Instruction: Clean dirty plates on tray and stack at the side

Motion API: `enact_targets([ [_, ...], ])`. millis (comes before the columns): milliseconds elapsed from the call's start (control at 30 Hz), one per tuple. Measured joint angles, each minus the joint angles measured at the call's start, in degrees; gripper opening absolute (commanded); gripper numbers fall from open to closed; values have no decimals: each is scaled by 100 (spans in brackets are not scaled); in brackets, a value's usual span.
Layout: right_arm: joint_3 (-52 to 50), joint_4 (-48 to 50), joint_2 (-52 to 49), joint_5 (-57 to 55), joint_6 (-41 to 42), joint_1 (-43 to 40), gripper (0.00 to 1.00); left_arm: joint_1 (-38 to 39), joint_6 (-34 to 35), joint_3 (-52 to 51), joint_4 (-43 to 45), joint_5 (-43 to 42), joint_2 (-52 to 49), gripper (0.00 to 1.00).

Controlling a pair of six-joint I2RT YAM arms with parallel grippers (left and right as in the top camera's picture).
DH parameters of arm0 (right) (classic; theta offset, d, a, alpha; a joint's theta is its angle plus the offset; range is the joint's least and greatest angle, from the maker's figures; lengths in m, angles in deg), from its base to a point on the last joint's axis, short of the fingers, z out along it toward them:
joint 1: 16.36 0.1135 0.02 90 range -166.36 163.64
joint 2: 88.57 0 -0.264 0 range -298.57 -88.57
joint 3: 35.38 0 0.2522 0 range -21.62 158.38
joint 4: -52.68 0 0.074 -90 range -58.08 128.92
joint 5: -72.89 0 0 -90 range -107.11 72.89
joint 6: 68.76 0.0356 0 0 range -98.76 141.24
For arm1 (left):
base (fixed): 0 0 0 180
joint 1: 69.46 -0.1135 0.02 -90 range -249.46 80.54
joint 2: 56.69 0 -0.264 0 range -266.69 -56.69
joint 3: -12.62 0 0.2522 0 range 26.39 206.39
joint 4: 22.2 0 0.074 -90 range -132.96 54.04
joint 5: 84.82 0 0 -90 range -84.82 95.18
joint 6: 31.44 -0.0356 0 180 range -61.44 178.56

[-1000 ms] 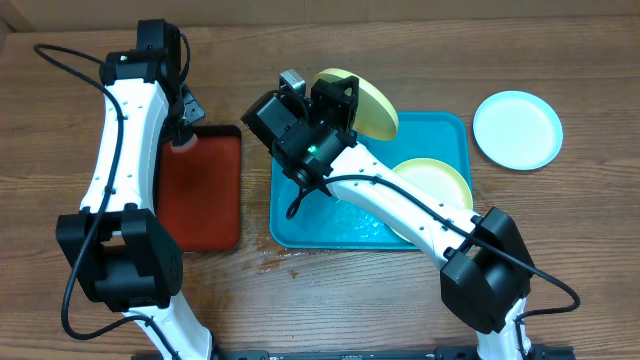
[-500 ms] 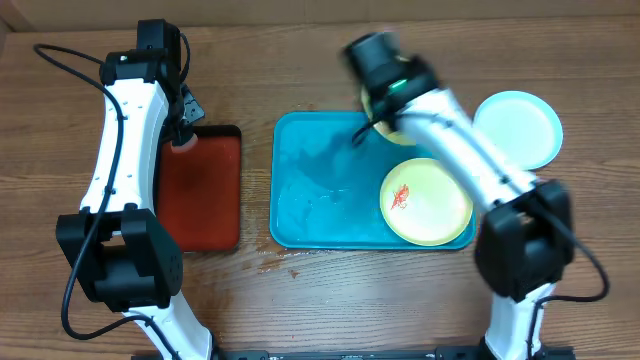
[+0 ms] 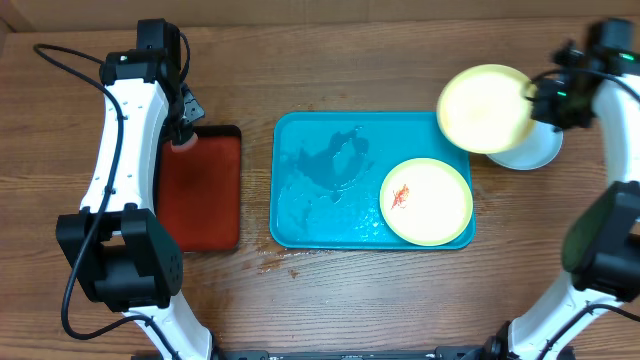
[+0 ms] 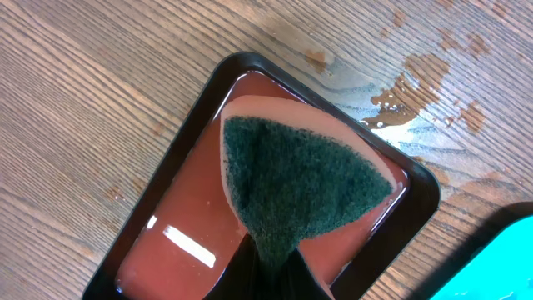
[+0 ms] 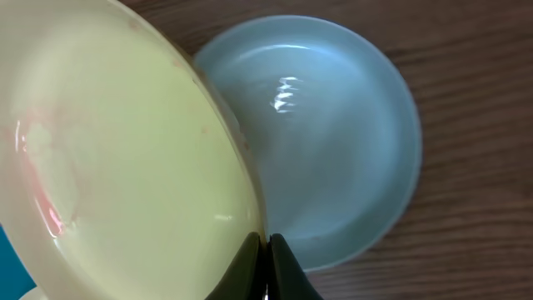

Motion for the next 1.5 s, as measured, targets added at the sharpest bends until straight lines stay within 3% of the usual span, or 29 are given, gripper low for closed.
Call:
enact_targets([
  [200, -481, 702, -2, 247, 234, -894, 4, 0, 0, 0, 2, -4, 0, 4],
  [433, -754, 1019, -107, 321, 623, -1198, 5, 0, 0, 0, 2, -4, 0, 4],
  [500, -754, 1029, -175, 337, 660, -1176, 31, 0, 0, -2, 2, -4, 0, 4],
  [567, -758, 1010, -256, 365, 710, -1137, 40, 0, 0, 0, 0, -4, 0, 5],
  [633, -763, 977, -295, 376, 721, -1088, 60, 0, 0, 0, 0, -4, 0, 4],
  [833, -765, 608, -308, 822, 503, -866, 73, 0, 2, -2, 2, -7, 0, 4],
  [967, -765, 236, -308, 2114, -437, -592, 75, 0, 0, 0, 11, -7, 0, 4],
  [1100, -765, -339, -308, 2503, -872, -55, 75, 0, 2, -2, 15, -7, 0, 4],
  [1267, -765, -741, -315, 1860, -1075, 896, 78, 0, 0, 0, 28, -7, 0, 4],
  [1500, -765, -345, -326, 396, -1187, 2122, 83, 0, 2, -2, 105, -7, 0, 4],
])
